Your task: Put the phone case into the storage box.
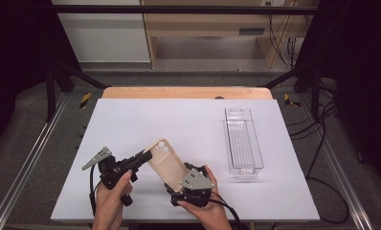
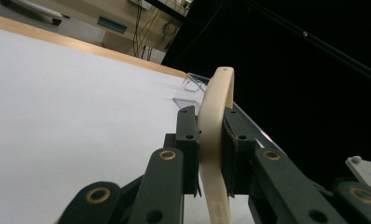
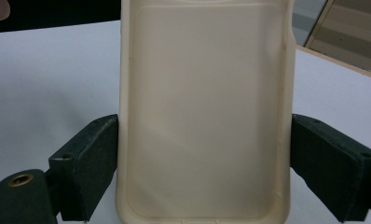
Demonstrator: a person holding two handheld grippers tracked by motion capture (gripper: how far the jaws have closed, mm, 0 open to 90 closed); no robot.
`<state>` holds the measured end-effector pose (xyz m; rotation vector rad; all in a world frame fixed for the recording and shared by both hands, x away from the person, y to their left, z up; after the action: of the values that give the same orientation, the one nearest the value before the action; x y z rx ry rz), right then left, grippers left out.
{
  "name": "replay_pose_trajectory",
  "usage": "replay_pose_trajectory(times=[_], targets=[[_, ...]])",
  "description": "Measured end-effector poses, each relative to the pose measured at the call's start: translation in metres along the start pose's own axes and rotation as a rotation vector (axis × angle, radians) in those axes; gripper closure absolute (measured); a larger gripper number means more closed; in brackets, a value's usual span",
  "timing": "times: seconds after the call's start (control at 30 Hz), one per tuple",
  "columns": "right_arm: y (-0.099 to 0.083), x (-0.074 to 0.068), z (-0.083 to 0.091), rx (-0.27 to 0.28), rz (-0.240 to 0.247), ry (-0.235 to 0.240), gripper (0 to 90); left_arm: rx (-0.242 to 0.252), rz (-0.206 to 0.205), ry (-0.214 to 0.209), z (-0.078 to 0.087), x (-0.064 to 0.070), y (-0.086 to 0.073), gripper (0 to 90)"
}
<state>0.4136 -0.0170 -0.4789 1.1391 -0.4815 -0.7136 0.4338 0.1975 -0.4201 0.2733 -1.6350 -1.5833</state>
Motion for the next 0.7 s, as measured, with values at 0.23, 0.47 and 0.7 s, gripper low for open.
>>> replay_pose_trajectory(times=[0.23,0.47,0.7], targets=[[0.001,0.0,0.0,-0.007,-0.014,0.006,11.4,0.01,-0.009,-0.006,0.001,0.006,0.002,79.4],[0.002,0.001,-0.001,-0.03,-0.042,0.024,11.0,0.01,-0.053,0.003,-0.001,0.014,0.003,79.5],[0.005,0.006,-0.001,-0.048,-0.054,0.024,5.6,0.008,-0.132,0.03,0.0,0.02,0.005,79.6]])
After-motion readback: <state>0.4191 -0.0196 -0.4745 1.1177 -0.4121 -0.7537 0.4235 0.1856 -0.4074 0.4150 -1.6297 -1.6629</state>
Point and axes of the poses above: each handheld gripper's, and its own axes: z roughly backward along the jaws, y roughly out of its top, x roughly to its right, the point moved 3 cm from there along -z, roughly forward along the jaws, and after that the axes turned 8 degrees about -z, right-handed, at the moved point
